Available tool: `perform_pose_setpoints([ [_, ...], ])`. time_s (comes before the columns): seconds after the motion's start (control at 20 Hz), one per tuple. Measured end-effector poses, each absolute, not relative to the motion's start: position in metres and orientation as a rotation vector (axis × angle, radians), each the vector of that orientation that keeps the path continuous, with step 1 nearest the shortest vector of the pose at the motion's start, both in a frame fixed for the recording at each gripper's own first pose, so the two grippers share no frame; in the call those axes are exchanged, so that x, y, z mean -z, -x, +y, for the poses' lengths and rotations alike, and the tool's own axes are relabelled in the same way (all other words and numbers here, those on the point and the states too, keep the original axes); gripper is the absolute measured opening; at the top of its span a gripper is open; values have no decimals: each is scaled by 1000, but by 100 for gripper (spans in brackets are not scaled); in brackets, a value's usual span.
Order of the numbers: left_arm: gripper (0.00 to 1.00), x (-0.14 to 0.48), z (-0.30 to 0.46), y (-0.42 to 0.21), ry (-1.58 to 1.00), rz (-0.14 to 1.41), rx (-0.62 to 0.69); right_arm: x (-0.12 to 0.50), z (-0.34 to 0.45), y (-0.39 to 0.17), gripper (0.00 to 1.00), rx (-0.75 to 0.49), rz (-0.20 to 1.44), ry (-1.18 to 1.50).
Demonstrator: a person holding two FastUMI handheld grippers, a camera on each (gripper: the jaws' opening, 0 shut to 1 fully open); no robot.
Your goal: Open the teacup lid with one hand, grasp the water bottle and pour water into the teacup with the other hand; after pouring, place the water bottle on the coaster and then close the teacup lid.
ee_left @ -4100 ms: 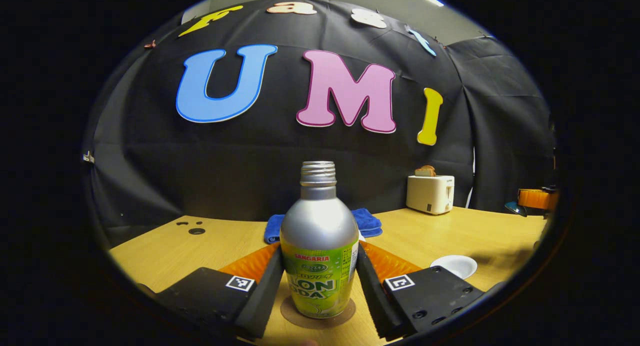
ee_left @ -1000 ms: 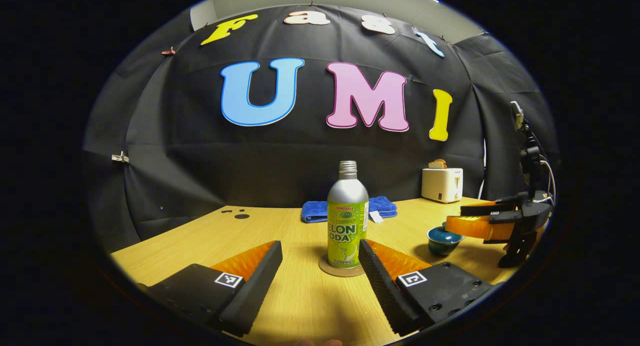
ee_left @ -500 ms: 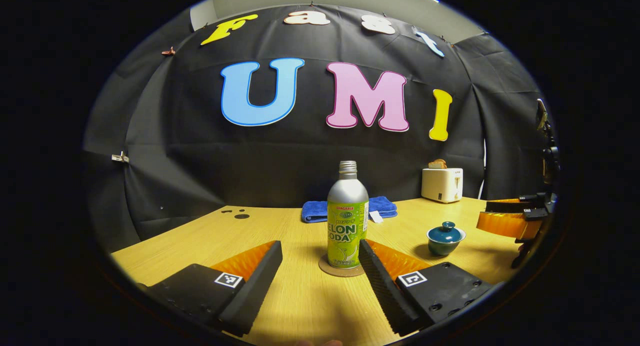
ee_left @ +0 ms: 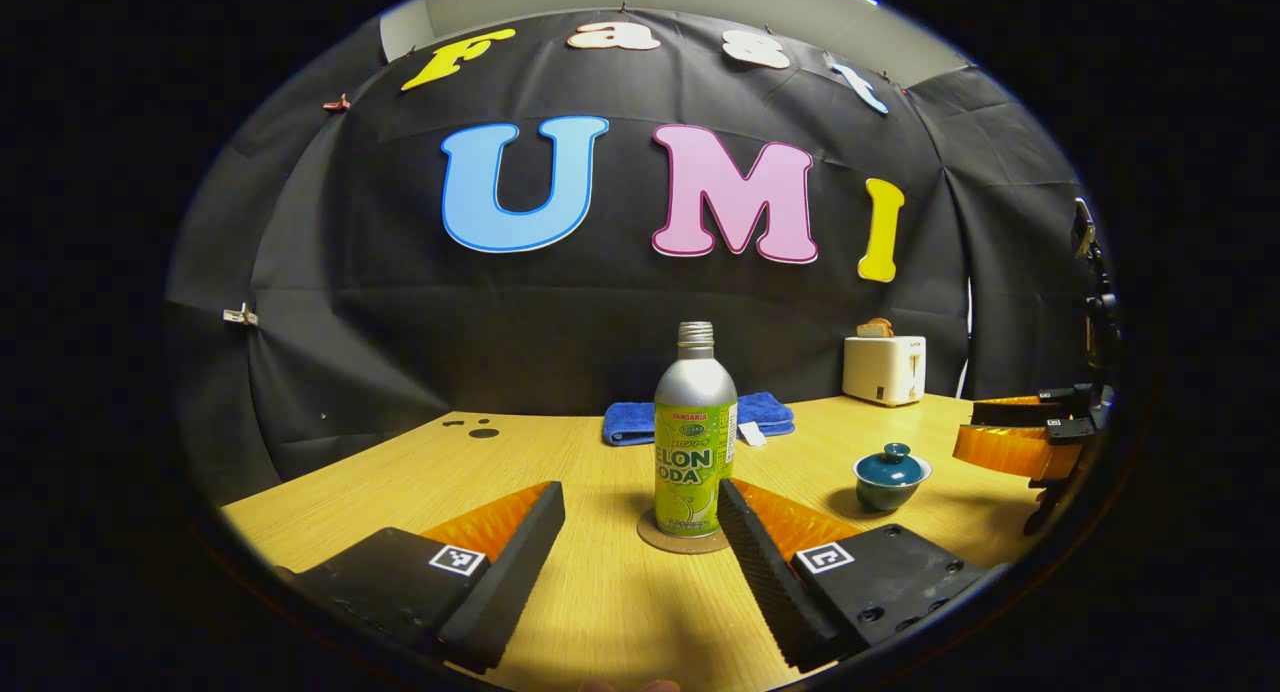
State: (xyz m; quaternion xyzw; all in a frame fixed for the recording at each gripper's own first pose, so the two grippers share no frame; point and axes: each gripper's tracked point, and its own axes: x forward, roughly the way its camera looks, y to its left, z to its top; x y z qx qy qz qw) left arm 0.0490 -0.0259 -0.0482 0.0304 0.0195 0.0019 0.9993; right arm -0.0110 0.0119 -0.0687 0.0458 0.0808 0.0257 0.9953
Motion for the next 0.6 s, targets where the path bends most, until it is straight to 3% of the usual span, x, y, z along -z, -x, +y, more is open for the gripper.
perform_pose_setpoints([
  [0.6, 97, 49, -27, -51, -59, 40, -11, 70, 12, 10, 96, -51, 161, -92],
])
